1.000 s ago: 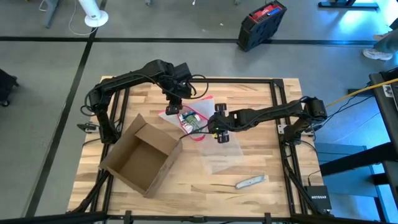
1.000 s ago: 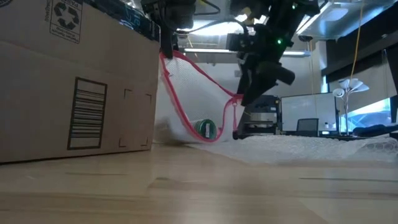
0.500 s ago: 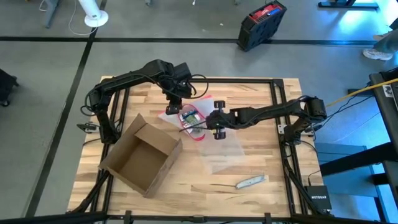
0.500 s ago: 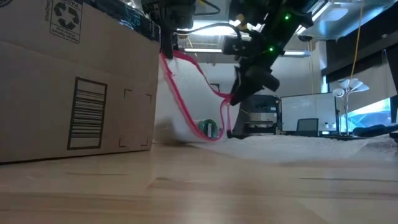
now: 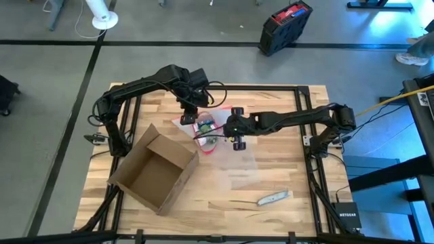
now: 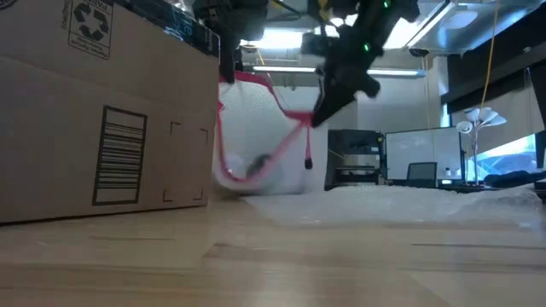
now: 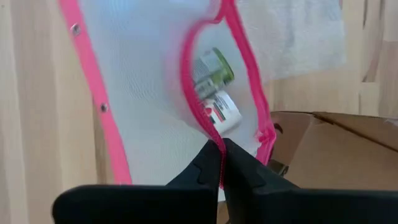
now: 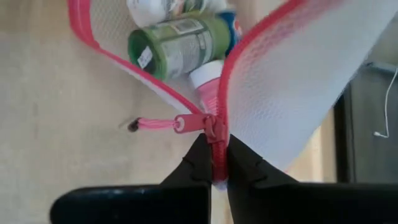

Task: Unpack boxes
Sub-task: Close the transparent zip bag

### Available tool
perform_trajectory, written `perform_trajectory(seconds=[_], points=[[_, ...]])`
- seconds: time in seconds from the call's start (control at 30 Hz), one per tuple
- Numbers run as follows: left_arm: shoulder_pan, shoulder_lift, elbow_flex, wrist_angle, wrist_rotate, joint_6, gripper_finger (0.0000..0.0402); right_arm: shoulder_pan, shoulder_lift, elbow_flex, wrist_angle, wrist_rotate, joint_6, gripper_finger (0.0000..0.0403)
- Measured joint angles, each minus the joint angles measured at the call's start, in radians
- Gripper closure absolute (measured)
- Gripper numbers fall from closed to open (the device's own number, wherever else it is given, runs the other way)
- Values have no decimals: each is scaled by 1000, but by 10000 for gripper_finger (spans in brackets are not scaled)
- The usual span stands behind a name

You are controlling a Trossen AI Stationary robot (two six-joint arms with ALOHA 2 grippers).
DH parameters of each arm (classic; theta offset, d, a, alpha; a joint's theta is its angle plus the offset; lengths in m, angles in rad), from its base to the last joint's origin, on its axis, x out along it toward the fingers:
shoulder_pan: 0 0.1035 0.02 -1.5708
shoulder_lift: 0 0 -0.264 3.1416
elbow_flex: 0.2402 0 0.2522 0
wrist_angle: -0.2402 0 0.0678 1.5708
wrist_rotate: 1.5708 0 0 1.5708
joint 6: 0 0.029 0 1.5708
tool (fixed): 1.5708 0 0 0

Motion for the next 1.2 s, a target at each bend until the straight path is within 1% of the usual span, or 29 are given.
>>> perform_trajectory(seconds=[0.1, 0.17, 0.33, 0.4, 0.5, 0.63, 0.8, 0.9, 1.03, 1.13, 1.2], points=[[2, 0, 0, -12, -13, 0, 396, -9, -24, 65, -73, -2, -4, 394], [3, -1, 0, -16, -42, 0, 383, -19, -42, 113, -119, -26, -3, 395], [2, -1, 0, -16, -107, 4, 331, -60, -53, 259, -338, -93, 34, 396], [2, -1, 0, -14, -121, 4, 310, -80, -53, 327, -440, -136, 59, 396], [3, -15, 0, 13, -125, -3, 289, -112, -55, 414, -544, -193, 106, 396], [-6, -53, 24, 101, -136, -12, 280, -153, -55, 518, -642, -252, 181, 396], [-34, -112, 96, 250, -151, -7, 279, -211, -55, 619, -666, -383, 286, 396], [-60, -129, 141, 311, -134, -8, 279, -235, -55, 671, -665, -441, 326, 396], [-116, -130, 195, 354, -92, -11, 279, -257, -43, 735, -663, -542, 376, 396], [-160, -130, 214, 387, -100, -8, 279, -258, -33, 779, -663, -590, 397, 396], [-183, -130, 221, 402, -129, -11, 279, -258, -31, 801, -667, -620, 402, 396]])
